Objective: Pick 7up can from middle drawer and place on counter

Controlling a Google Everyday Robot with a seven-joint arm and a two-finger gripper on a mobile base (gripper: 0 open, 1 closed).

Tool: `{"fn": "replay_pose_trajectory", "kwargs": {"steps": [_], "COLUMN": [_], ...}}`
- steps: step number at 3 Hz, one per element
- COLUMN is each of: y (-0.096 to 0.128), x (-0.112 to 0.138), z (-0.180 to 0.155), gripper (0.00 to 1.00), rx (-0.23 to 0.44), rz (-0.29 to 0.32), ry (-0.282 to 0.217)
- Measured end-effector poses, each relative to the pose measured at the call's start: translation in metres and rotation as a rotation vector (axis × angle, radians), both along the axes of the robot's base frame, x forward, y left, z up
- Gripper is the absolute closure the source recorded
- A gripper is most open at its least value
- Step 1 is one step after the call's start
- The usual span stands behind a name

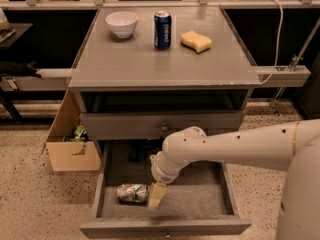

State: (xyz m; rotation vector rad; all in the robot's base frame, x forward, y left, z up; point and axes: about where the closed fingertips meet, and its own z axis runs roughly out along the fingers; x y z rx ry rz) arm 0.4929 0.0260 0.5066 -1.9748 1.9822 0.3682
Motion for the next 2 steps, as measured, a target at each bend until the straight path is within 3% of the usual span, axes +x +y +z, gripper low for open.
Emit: {"fn": "replay_pose_trajectory", "kwargs": {"steps": [2], "y": [0.030], "x": [0.039], "z": [-0.073], "gripper": [0.00], "rx": [-0.023], "rz": [0.018], "ry": [0.004]}}
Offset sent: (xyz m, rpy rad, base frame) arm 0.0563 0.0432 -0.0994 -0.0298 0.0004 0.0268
